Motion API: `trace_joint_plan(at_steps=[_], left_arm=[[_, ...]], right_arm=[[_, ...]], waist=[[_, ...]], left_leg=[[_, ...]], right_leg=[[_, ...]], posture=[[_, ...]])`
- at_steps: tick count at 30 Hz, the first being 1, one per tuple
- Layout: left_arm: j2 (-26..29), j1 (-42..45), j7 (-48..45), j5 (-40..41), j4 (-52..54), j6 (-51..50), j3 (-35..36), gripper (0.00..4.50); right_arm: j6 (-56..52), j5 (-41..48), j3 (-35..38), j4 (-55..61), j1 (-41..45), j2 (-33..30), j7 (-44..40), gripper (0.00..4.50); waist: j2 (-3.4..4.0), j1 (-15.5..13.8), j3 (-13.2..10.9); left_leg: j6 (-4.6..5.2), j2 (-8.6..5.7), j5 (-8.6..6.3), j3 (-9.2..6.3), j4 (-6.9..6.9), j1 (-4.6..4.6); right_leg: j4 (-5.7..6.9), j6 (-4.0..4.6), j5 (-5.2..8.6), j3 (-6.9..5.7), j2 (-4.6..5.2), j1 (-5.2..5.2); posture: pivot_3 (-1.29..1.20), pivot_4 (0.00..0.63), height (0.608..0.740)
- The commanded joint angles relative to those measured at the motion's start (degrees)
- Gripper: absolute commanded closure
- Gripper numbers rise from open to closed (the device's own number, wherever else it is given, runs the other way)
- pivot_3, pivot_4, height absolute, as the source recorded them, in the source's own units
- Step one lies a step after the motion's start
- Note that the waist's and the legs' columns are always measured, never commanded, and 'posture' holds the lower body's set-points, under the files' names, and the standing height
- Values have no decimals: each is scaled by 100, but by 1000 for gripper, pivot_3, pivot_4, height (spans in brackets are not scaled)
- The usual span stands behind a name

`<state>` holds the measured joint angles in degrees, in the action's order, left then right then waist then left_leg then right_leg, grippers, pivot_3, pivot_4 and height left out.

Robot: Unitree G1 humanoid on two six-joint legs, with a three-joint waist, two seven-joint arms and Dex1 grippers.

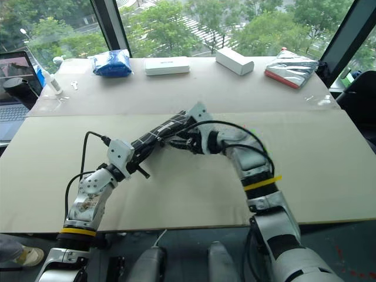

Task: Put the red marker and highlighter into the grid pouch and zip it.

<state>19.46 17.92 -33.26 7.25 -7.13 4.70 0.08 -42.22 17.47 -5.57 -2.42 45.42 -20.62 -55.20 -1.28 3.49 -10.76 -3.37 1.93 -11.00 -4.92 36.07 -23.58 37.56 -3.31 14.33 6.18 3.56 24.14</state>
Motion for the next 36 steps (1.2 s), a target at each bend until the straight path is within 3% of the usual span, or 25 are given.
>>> trace_joint_plan(at_steps=[1, 3, 7, 17, 31, 36], left_arm=[[-34, -15, -5, 130, 211, -7, 25, 4500], [-52, -24, -11, 142, 228, -14, 26, 4500], [-73, -22, -57, 200, 233, 2, 27, 4500], [-154, 162, -262, 330, 107, -30, -52, 4500], [-234, 170, -264, 387, 107, -121, 33, 4500], [-249, 152, -199, 431, 118, -136, 74, 4500]], right_arm=[[-189, 622, 625, 1324, -809, -967, -595, 2432], [15, 409, 827, 1497, -1179, -1480, -410, 2432], [304, -438, 1266, 544, -1244, -1894, 1011, 2432], [1215, -795, 1478, -703, -1445, -1780, 1874, 2432], [2182, -1043, 1028, -2773, -952, -1694, 1522, 2432], [2147, -922, 1074, -2837, -815, -1708, 1286, 2432]], waist=[[-1, -37, 0], [-2, -103, 0], [-5, -69, 0], [-7, -80, -1], [-7, -67, -1], [-7, -70, -1]], left_leg=[[0, 0, 0, 0, 1, 0], [0, -3, 0, -1, 6, -8], [0, -3, 0, 11, 24, -1], [1, -3, 1, 20, 20, 9], [1, -3, 1, 20, 21, 20], [1, -2, 1, 19, 19, 41]], right_leg=[[-3, 0, 0, 0, 0, -1], [-13, -1, 0, 0, 1, -5], [-8, 1, -9, 14, 0, -7], [-7, -1, -8, 31, -6, -11], [-15, -2, -10, 32, -6, -26], [-34, -3, -11, 28, -6, -60]], posture=[[0, 150, 740], [0, 150, 740], [0, 150, 740], [0, 150, 740], [0, 150, 740], [0, 150, 740]])
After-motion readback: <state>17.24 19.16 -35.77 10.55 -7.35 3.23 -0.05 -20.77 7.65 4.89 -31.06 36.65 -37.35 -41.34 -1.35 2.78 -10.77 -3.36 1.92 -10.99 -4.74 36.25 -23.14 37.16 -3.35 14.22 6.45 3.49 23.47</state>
